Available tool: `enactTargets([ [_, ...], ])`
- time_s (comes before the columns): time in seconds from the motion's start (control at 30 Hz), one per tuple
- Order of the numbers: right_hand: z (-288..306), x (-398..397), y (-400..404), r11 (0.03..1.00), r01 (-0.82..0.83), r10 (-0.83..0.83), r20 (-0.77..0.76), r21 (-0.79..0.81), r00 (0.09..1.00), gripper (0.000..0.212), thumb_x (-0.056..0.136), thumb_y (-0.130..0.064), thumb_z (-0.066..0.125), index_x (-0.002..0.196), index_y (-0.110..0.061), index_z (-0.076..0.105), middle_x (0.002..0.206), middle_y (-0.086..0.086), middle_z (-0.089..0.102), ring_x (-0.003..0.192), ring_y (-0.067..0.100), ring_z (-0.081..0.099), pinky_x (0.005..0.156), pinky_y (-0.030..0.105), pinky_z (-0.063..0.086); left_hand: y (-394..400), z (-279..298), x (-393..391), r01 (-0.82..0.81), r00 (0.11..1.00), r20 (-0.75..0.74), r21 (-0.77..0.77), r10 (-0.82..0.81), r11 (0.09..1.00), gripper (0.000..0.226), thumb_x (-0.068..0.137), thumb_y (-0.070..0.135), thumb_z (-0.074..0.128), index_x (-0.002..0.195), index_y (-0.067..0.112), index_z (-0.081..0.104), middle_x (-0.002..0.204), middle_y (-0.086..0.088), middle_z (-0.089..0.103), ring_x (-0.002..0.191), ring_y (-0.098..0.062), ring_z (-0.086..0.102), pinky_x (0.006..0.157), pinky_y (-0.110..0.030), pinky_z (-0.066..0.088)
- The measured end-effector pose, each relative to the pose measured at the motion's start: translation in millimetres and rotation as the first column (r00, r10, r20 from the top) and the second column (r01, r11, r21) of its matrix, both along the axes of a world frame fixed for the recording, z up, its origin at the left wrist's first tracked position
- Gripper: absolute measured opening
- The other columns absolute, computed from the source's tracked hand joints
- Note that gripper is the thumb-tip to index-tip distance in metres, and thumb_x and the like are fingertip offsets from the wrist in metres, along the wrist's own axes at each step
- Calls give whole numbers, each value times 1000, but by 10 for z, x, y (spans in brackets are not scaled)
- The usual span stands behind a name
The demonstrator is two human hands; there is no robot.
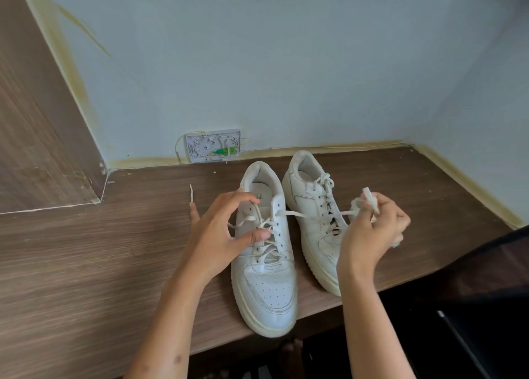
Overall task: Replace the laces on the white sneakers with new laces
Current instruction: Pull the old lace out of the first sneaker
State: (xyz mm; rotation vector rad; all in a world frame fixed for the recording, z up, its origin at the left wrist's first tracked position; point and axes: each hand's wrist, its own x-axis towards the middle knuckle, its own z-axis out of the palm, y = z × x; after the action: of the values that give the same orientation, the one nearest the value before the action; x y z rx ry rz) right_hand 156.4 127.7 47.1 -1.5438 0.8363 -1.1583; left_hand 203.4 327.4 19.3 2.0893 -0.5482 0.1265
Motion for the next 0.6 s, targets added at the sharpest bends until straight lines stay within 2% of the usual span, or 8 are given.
enactTargets([
  [0.07,3,-60,-30,999,-31,30,-76,-9,997,17,98,-21,56,87,-29,66,110,-9,44,119,27,40,92,33,48,-3,-4,4,3,1000,3,-5,-3,1000,50,66,72,68,111,58,50,129,36,45,118,9,50,116,-63,-3],
  [0.13,-19,-90,-17,997,-53,43,-154,-60,987,10,96,-20,60,99,-24,68,114,-5,45,115,23,36,96,41,46,-5,-4,3,7,1000,9,0,-7,1000,51,67,75,66,112,57,50,130,33,46,118,9,50,115,-65,0],
  [0.2,-19,-103,32,989,-79,54,-190,-128,980,28,92,-5,62,107,-28,65,115,-7,42,112,18,33,97,45,44,8,-3,3,11,1000,5,9,-12,1000,52,67,75,66,113,58,50,133,32,46,121,6,50,115,-66,1],
  [0.3,33,-151,142,972,-116,96,-105,-205,990,50,86,13,51,104,-31,66,115,-7,44,108,15,35,93,21,40,51,-10,11,55,998,-22,5,-55,998,59,63,75,69,117,61,48,138,35,40,127,5,45,114,-67,2],
  [0.37,93,-175,187,941,-172,171,-27,-292,985,44,88,10,51,98,-29,70,117,-3,49,110,12,38,86,5,32,67,-10,20,75,997,-36,2,-75,997,64,61,75,71,119,61,48,139,38,37,129,5,43,114,-67,3],
  [0.4,105,-170,191,912,-224,230,-22,-343,973,38,91,4,53,97,-29,71,118,-4,50,112,8,37,88,4,29,68,-7,23,76,996,-35,6,-76,997,64,61,74,72,119,61,47,139,37,37,130,4,43,115,-66,3],
  [0.5,36,-106,206,737,-470,400,-248,-486,883,19,92,-22,62,101,-34,72,128,-8,46,122,12,33,100,25,29,56,-6,27,72,997,-25,9,-72,997,64,60,71,73,118,62,47,140,34,39,129,4,44,115,-66,3],
  [0.6,-115,-64,294,565,-658,412,-521,-497,748,22,89,-32,63,109,-40,68,137,-8,41,127,19,24,104,35,27,64,-27,35,77,997,-21,3,-77,997,64,60,71,73,118,61,47,140,31,41,128,4,45,115,-65,4],
])
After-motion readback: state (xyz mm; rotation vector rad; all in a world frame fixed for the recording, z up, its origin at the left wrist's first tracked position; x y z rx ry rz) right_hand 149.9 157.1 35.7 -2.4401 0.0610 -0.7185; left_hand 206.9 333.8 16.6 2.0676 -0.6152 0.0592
